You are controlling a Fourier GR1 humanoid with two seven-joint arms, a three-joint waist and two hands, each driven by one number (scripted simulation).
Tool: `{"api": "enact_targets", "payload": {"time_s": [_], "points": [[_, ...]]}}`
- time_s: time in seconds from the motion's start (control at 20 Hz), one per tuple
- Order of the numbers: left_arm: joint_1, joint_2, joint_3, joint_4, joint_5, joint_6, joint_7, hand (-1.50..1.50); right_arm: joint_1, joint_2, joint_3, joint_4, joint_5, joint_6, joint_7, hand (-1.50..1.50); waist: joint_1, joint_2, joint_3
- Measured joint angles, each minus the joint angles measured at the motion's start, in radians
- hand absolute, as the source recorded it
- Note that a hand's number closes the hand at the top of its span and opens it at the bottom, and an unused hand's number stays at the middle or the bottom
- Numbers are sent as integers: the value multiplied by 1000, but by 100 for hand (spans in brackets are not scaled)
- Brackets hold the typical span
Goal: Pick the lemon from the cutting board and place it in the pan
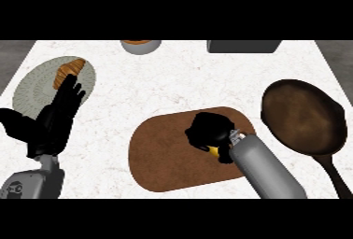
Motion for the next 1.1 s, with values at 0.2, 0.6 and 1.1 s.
{"api": "enact_targets", "payload": {"time_s": [0.2,0.6,1.1], "points": [[15,13,24,11,13,-14,-12,0,49,32,-82,-79,-17,-11,128,150,-17,-1,2],[39,23,54,12,14,1,-15,0,232,93,-223,-336,28,-96,595,150,-77,-19,3],[36,12,28,-12,4,-7,-5,0,364,110,-61,-964,104,90,994,150,-33,-6,3]]}}
